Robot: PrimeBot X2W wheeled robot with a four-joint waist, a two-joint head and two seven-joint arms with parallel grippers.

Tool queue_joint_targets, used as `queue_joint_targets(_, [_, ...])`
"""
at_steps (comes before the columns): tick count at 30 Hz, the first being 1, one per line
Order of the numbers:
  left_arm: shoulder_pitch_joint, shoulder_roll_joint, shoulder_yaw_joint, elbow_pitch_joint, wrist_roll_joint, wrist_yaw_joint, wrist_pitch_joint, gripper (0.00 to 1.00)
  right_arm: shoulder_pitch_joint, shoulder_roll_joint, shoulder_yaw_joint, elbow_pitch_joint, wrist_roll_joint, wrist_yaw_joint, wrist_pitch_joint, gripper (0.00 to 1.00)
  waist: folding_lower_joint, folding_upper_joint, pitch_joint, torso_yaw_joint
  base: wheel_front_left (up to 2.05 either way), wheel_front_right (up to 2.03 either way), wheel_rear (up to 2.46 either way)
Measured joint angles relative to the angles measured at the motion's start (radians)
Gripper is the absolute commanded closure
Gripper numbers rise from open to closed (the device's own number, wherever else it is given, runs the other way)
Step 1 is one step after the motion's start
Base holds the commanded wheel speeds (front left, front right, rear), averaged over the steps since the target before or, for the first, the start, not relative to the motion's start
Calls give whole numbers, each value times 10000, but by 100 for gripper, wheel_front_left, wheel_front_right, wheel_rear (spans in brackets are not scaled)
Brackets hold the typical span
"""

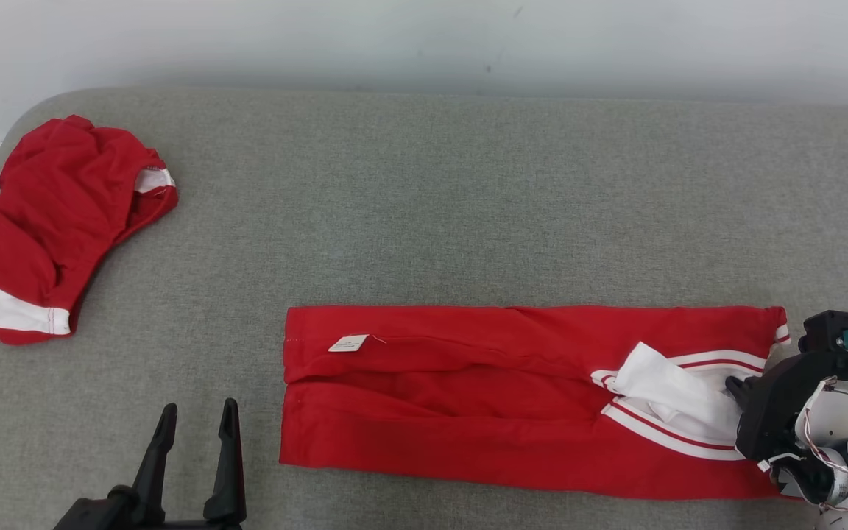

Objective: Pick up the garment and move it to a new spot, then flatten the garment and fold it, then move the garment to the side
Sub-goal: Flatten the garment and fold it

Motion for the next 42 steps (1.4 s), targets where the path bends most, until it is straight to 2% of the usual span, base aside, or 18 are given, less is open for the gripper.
queue_joint_targets(6, [-189,-2,207,163,88,-84,0,0,-128,48,-370,140,-295,54,-458,100,0,1,-75,-156,0,0,0])
queue_joint_targets(14, [-237,-2,616,155,196,-174,0,0,-381,-642,-1546,180,-943,44,-616,100,2,2,-241,-585,0,0,0])
queue_joint_targets(20, [-228,-2,721,146,226,-234,0,0,-465,-1204,-2364,-130,-1392,42,-334,100,1,2,-419,-931,0,0,0])
queue_joint_targets(25, [-151,-2,754,151,221,-253,0,0,-303,-1164,-2646,-811,-1728,42,207,100,1,1,-627,-1134,0,0,0])
queue_joint_targets(30, [-64,-2,796,178,150,-215,0,0,204,-495,-1789,-1956,-1509,40,949,100,0,1,-886,-1260,0,0,0])
queue_joint_targets(35, [78,-2,792,203,111,-203,-2,0,398,-138,-562,-2725,-976,40,1419,100,0,1,-1081,-1236,0,0,0])
queue_joint_targets(42, [283,-4,717,240,56,-194,0,0,56,253,1202,-3012,-443,40,1739,100,0,1,-1251,-1015,0,0,0])
